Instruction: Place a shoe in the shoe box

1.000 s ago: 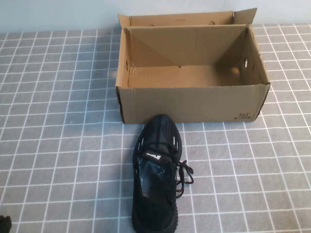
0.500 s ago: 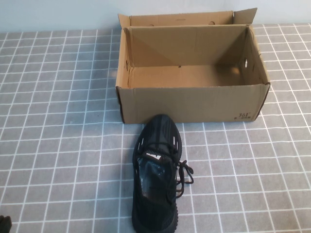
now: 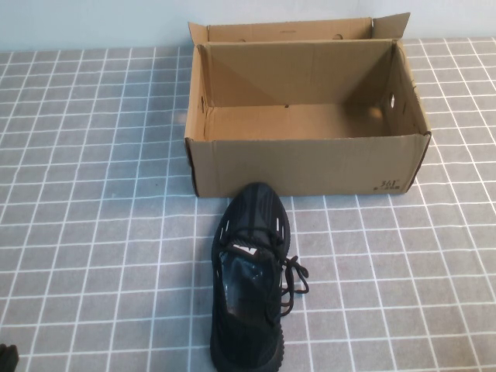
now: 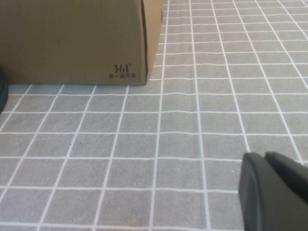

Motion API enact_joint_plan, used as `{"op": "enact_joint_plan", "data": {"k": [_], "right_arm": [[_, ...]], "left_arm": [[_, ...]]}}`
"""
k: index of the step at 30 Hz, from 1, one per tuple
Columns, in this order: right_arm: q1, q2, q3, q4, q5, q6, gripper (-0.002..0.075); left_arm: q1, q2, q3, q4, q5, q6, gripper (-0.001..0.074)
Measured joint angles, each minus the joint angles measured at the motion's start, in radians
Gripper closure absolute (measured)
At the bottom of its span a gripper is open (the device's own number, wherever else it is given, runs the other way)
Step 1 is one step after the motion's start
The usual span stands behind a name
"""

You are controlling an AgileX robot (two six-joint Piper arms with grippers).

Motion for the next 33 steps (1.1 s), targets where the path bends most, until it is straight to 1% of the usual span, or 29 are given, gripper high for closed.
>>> {"op": "enact_joint_plan", "data": {"k": [5, 8, 11, 16, 20, 23, 27, 29, 33], "right_arm": [[0.0, 0.0, 0.0, 0.009, -0.016, 0.0, 0.0742], [0.0, 0.0, 0.0, 0.077, -0.04, 0.0, 0.0742], [0.0, 0.0, 0.0, 0.196, -0.11, 0.0, 0.0742], [0.0, 0.0, 0.0, 0.505, -0.272, 0.0, 0.0742], [0.0, 0.0, 0.0, 0.646, -0.313, 0.0, 0.0742], [0.0, 0.0, -0.006, 0.722, -0.244, -0.007, 0.0742], [0.0, 0.074, -0.111, 0.728, -0.055, -0.014, 0.0742], [0.0, 0.158, -0.192, 0.678, 0.055, -0.019, 0.0742], [0.0, 0.388, -0.398, 0.526, 0.333, -0.023, 0.0742]], "left_arm": [[0.0, 0.0, 0.0, 0.0, 0.0, 0.0, 0.0736], [0.0, 0.0, 0.0, 0.0, 0.0, 0.0, 0.0736], [0.0, 0.0, 0.0, 0.0, 0.0, 0.0, 0.0736], [0.0, 0.0, 0.0, 0.0, 0.0, 0.0, 0.0736], [0.0, 0.0, 0.0, 0.0, 0.0, 0.0, 0.0736], [0.0, 0.0, 0.0, 0.0, 0.0, 0.0, 0.0736], [0.0, 0.0, 0.0, 0.0, 0.0, 0.0, 0.0736], [0.0, 0.0, 0.0, 0.0, 0.0, 0.0, 0.0736], [0.0, 0.0, 0.0, 0.0, 0.0, 0.0, 0.0736]]}}
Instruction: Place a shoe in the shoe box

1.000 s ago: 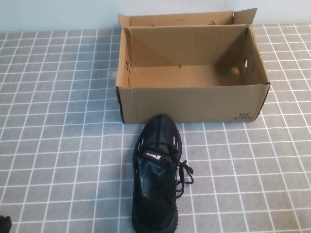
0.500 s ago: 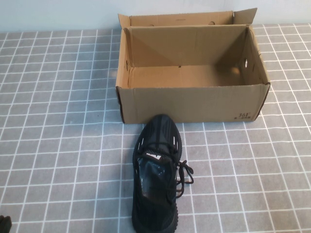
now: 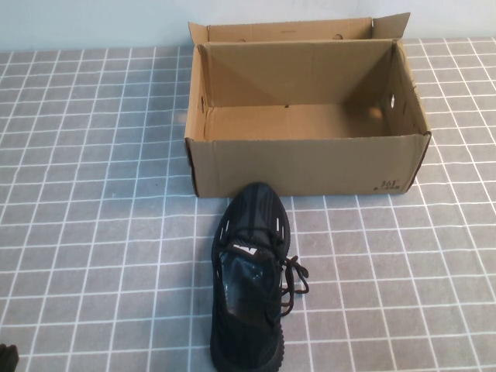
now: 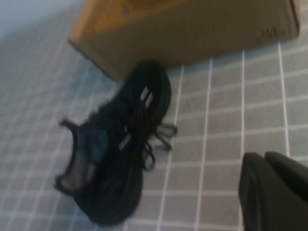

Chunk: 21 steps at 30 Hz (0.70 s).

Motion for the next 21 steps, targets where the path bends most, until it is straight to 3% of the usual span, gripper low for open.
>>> {"op": "enact_joint_plan", "data": {"k": [6, 11, 14, 21], "right_arm": [[0.0, 0.373, -0.244, -0.154, 0.286, -0.125, 0.0742], [0.021, 0.611, -0.397, -0.166, 0.359, -0.216, 0.0742], [0.098, 0.72, -0.485, -0.182, 0.359, -0.227, 0.0742], [0.415, 0.971, -0.747, -0.317, 0.384, -0.248, 0.0742]], "left_arm": [[0.0, 0.0, 0.0, 0.0, 0.0, 0.0, 0.0736], [0.0, 0.0, 0.0, 0.0, 0.0, 0.0, 0.0736], [0.0, 0.0, 0.0, 0.0, 0.0, 0.0, 0.0736], [0.0, 0.0, 0.0, 0.0, 0.0, 0.0, 0.0736]]}}
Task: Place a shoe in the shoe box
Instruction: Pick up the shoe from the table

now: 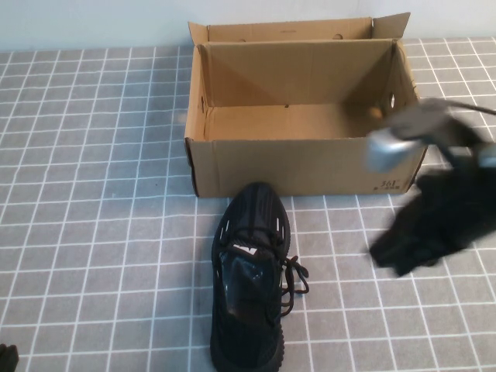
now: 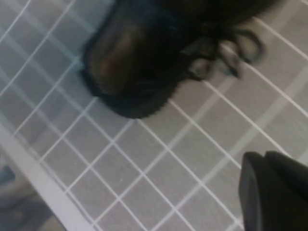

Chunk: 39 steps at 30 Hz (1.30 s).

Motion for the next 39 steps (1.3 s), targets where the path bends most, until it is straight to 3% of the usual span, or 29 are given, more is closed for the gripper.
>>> {"op": "enact_joint_plan", "data": {"k": [6, 9, 14, 17, 33, 39], "right_arm": [[0.194, 0.178, -0.217, -0.021, 0.057, -0.172, 0.0702], [0.249, 0.25, -0.316, -0.038, 0.073, -0.226, 0.0601], [0.291, 0.373, -0.439, -0.111, 0.079, -0.244, 0.0354], [0.296, 0.441, -0.494, -0.15, 0.081, -0.247, 0.0293], [0.298, 0.592, -0.544, -0.307, 0.029, -0.247, 0.027], [0.298, 0.616, -0.544, -0.309, -0.014, -0.247, 0.0316]], "left_arm": [[0.0, 0.0, 0.0, 0.0, 0.0, 0.0, 0.0736], [0.0, 0.0, 0.0, 0.0, 0.0, 0.0, 0.0736], [0.0, 0.0, 0.0, 0.0, 0.0, 0.0, 0.0736], [0.0, 0.0, 0.0, 0.0, 0.0, 0.0, 0.0736], [0.0, 0.0, 0.0, 0.0, 0.0, 0.0, 0.0736], [0.0, 0.0, 0.0, 0.0, 0.0, 0.0, 0.0736]]}}
